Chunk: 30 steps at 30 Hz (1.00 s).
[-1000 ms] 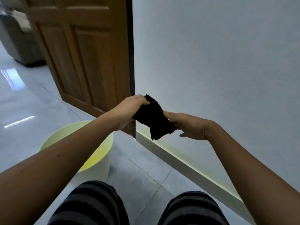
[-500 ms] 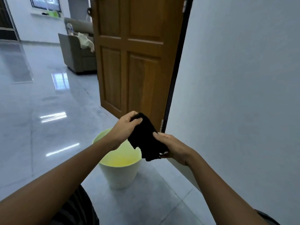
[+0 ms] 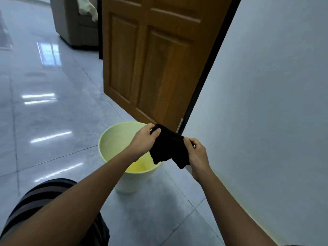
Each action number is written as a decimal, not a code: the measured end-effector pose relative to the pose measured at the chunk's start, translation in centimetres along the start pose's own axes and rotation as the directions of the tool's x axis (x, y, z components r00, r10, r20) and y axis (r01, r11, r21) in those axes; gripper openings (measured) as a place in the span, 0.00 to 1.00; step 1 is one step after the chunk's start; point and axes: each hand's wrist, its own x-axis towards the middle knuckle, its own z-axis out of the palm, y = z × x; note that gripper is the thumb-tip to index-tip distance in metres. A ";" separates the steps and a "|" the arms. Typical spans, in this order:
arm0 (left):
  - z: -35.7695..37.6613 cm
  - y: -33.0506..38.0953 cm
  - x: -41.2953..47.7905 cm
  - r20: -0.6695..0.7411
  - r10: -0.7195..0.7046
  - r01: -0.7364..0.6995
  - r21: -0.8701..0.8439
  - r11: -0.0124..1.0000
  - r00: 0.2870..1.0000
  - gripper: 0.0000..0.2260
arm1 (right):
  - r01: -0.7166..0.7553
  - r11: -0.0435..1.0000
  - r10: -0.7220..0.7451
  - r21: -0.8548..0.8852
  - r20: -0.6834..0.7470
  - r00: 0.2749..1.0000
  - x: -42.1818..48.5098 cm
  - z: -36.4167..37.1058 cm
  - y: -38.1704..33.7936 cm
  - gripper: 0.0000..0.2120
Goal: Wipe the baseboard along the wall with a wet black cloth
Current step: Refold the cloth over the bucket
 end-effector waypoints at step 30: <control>5.9 -6.4 7.7 -0.135 -0.031 0.054 0.173 0.983 0.990 0.10 | 0.166 0.959 -0.224 -0.228 -0.261 0.939 10.5 2.9 6.7 0.08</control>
